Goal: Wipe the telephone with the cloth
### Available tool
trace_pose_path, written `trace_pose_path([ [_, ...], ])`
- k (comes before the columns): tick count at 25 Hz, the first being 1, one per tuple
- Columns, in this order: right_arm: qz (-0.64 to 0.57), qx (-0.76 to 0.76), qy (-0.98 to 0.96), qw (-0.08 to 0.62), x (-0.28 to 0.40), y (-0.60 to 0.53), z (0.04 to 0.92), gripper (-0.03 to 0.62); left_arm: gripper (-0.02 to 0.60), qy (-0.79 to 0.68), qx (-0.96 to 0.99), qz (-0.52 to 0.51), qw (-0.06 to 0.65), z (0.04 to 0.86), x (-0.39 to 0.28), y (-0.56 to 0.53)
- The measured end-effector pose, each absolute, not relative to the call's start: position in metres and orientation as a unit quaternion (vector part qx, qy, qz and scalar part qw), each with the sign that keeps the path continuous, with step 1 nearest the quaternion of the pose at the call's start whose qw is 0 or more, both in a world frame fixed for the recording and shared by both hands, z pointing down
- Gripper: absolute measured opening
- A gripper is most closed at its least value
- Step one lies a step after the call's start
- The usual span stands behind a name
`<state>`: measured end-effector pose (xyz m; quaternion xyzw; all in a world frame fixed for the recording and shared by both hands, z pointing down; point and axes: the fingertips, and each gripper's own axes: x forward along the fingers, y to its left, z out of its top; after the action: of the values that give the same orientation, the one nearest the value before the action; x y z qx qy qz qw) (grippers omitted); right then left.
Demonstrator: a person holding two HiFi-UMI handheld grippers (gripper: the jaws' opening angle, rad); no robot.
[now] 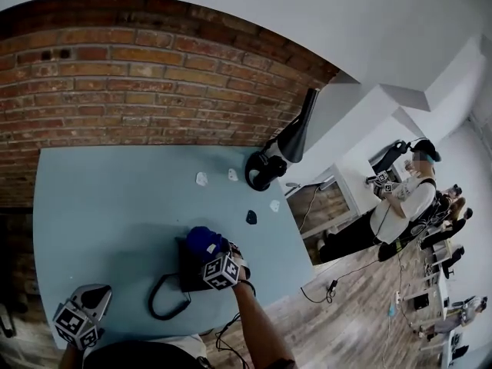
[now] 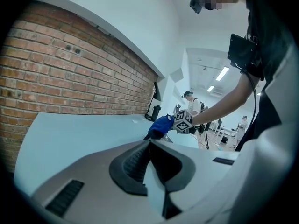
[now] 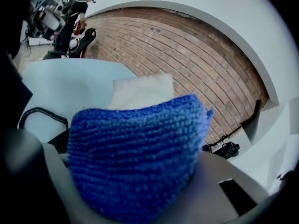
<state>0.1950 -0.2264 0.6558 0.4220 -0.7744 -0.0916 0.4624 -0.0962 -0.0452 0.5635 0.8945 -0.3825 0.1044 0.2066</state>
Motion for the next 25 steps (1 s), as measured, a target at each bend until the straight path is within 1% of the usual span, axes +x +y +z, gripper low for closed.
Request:
trace_pose_path([
  [3, -0.060, 0.423, -0.793, 0.434, 0.198, -0.221, 0.658, 0.055, 0.020, -0.379, 0.898, 0.102, 0.198, 0.567, -0.093, -0.046],
  [9, -0.018, 0.437, -0.808, 0.396, 0.202, -0.204, 0.666, 0.055, 0.020, -0.379, 0.897, 0.098, 0.204, 0.564, -0.090, -0.043],
  [25, 0.028, 0.460, -0.803, 0.378, 0.203, -0.175, 0.680, 0.054, 0.020, -0.376, 0.899, 0.094, 0.203, 0.567, -0.084, -0.033],
])
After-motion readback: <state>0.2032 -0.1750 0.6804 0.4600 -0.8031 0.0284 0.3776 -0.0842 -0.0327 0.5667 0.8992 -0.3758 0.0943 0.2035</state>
